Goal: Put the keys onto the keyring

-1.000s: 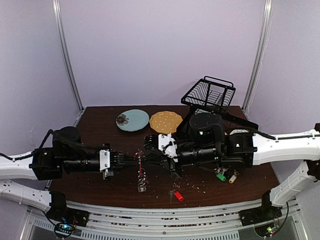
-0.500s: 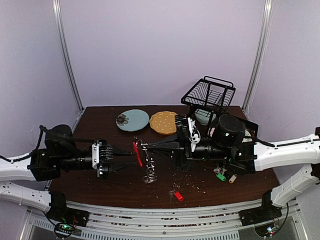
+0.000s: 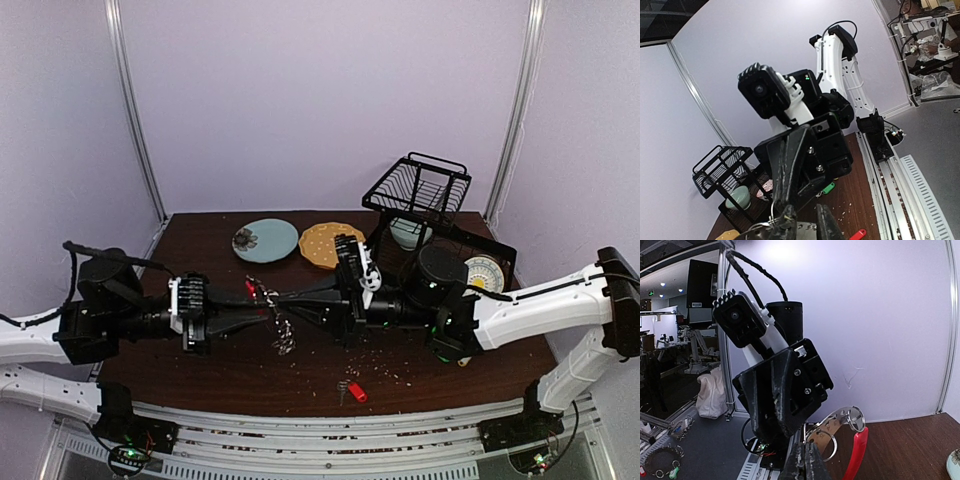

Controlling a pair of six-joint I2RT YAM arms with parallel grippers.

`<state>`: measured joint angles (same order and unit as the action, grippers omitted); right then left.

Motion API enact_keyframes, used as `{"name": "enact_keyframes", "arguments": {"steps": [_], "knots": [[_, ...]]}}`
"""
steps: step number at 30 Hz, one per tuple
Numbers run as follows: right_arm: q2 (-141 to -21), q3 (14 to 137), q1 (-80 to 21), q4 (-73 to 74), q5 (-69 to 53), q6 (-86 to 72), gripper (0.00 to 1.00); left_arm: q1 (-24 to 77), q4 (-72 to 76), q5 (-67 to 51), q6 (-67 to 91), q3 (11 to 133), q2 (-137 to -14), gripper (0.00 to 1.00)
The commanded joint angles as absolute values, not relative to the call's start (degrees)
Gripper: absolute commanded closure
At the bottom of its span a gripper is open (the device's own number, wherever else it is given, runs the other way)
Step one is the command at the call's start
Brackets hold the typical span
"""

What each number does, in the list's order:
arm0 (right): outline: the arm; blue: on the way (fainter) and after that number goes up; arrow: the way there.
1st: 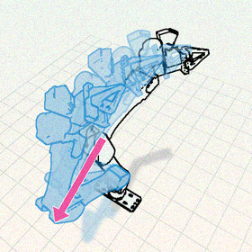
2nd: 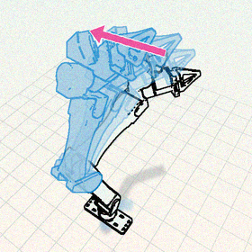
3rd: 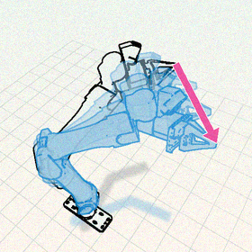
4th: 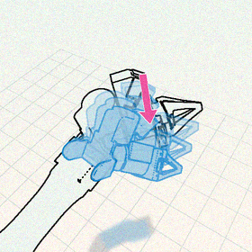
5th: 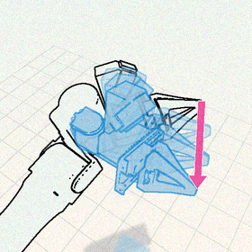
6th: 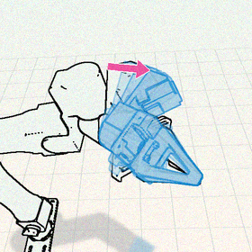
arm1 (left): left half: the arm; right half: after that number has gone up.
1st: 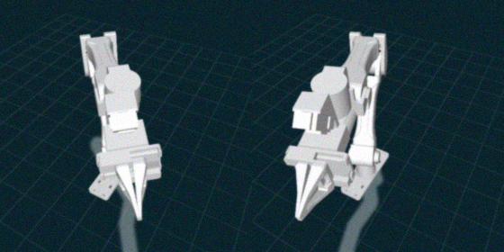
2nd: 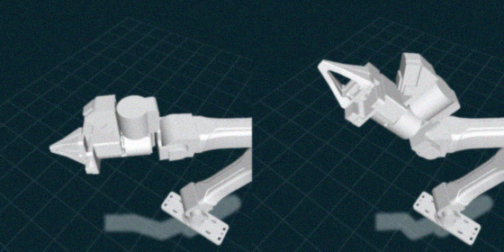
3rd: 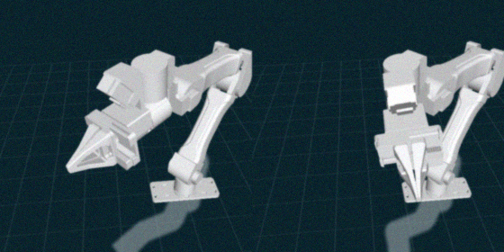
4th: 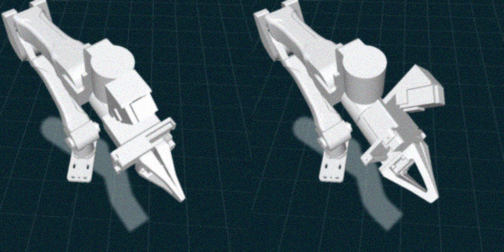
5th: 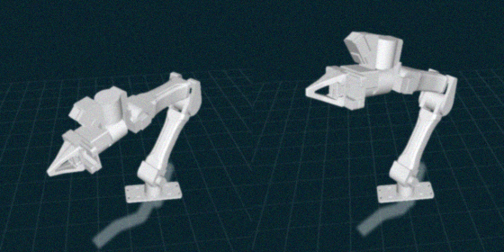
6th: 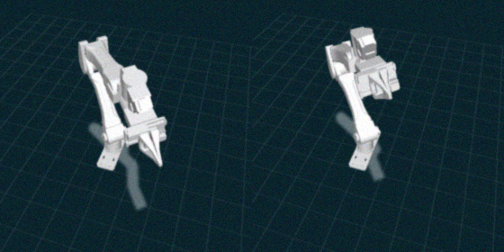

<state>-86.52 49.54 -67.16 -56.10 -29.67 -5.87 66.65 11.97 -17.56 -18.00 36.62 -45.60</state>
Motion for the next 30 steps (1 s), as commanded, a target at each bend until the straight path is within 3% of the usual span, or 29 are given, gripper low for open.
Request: {"name": "enact_keyframes", "arguments": {"steps": [1, 6, 15, 21, 25, 30], "knots": [[-84.56, 49.08, -67.38, -61.41, -29.93, -7.09, 1.00, 64.47, 14.30, -12.93, -15.97, 36.99, -43.06, 0.78], [-84.29, 49.93, -67.40, -58.97, -29.82, -6.59, 1.00, 60.65, 13.10, -17.44, -13.27, 38.63, -45.19, 0.70], [-83.84, 49.19, -67.36, -59.90, -29.38, -6.36, 1.00, 60.64, 13.79, -31.25, -14.28, 37.18, -45.62, 0.67], [-82.02, 51.04, -67.28, -52.19, -31.70, -1.68, 1.00, 60.64, 11.41, -29.75, -16.91, 37.44, -45.00, 0.75], [-79.81, 51.86, -67.25, -46.02, -27.21, 3.26, 1.00, 60.64, 11.22, -26.63, -17.31, 37.79, -45.37, 0.74], [-82.07, 55.01, -67.56, -43.13, -19.24, -1.88, 1.00, 60.64, 12.83, -21.57, -16.10, 37.89, -46.28, 0.70]]}}
